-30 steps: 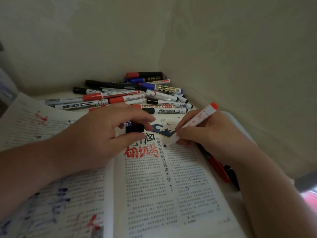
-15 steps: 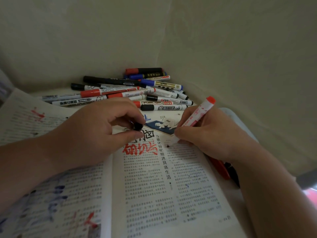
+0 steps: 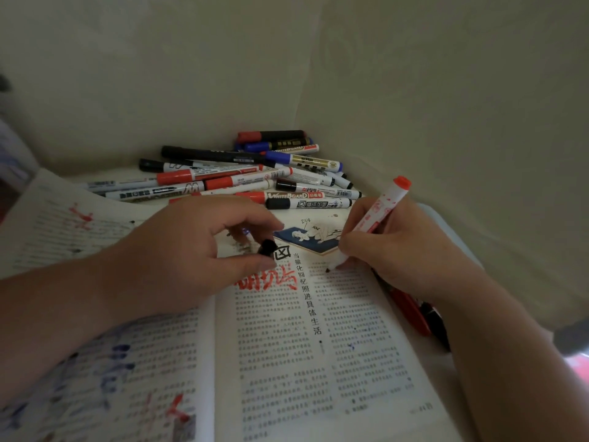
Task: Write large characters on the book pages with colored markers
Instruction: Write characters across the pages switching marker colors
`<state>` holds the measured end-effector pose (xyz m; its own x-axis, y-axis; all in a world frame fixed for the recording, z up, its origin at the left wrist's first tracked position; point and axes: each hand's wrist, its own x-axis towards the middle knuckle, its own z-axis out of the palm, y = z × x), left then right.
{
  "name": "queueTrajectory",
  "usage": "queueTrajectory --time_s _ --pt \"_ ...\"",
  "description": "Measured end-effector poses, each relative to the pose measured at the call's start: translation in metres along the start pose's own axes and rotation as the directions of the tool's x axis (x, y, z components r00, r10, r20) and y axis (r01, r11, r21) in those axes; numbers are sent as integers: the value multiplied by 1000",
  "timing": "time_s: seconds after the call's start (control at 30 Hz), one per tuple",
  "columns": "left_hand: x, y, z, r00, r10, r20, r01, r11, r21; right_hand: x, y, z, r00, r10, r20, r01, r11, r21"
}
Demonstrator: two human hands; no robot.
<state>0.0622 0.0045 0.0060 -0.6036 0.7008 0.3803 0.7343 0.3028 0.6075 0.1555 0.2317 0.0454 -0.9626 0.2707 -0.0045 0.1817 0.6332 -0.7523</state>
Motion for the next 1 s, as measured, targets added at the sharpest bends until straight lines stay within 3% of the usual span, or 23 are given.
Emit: queueTrajectory --time_s 0.07,0.13,0.2,0.3,0.4,0.57,0.8,1.0 --pt "-1 4 -1 999 -19 40 20 1000 -21 1 1 1 999 -10 -37 19 963 269" --pt "-2 7 -1 993 -35 114 41 998 -51 4 2 3 993 -39 -115 93 858 506" --pt "-1 9 -1 983 -46 178 58 996 -64 6 4 5 984 -37 -176 133 805 579" --pt "0 8 -2 976 -37 215 48 998 -45 4 5 3 982 -39 -187 104 930 353" --pt "0 8 -1 975 -41 220 52 998 -45 2 3 3 998 -38 -49 43 993 109" --pt "1 6 0 976 -42 215 47 999 -19 -1 1 2 995 -42 92 42 999 -1" --pt "0 9 1 977 -31 209 34 999 -8 0 -1 -3 999 10 -40 -18 978 -207" --pt "1 10 1 973 -38 226 40 999 -7 -6 -6 -3 998 -26 51 33 988 -149"
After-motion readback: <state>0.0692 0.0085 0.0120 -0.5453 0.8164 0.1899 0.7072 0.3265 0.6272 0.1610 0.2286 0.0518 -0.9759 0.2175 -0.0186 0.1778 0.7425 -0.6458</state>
